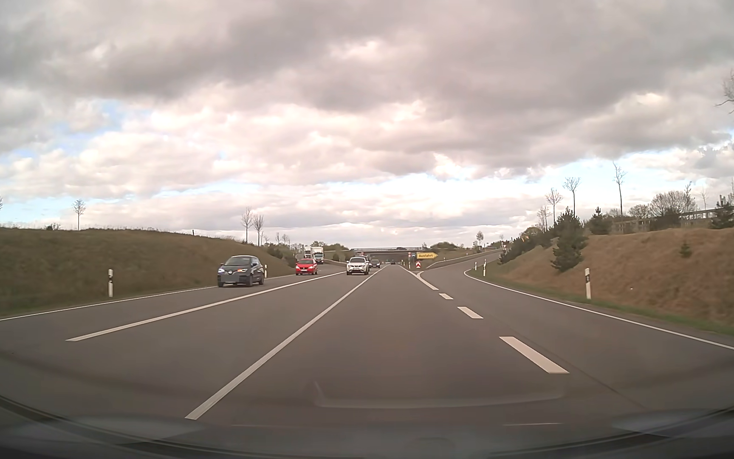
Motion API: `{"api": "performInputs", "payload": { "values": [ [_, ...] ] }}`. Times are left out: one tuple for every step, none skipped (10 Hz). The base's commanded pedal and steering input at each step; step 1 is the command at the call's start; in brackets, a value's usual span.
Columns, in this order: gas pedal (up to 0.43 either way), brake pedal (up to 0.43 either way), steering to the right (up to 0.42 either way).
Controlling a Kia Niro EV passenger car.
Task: Follow the waypoints while adhering to traffic rules and regulations
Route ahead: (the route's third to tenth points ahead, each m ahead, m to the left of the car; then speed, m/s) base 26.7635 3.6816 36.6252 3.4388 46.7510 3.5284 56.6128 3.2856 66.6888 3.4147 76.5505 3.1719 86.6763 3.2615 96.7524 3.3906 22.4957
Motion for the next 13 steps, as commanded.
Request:
{"api": "performInputs", "payload": {
  "values": [
    [0.248,0.0,-0.003],
    [0.248,0.0,-0.003],
    [0.248,0.0,-0.001],
    [0.248,0.0,0.0],
    [0.248,0.0,0.0],
    [0.248,0.0,0.0],
    [0.248,0.0,0.0],
    [0.248,0.0,-0.001],
    [0.248,0.0,-0.003],
    [0.248,0.0,-0.003],
    [0.248,0.0,-0.003],
    [0.248,0.0,-0.003],
    [0.248,0.0,-0.004]
  ]
}}
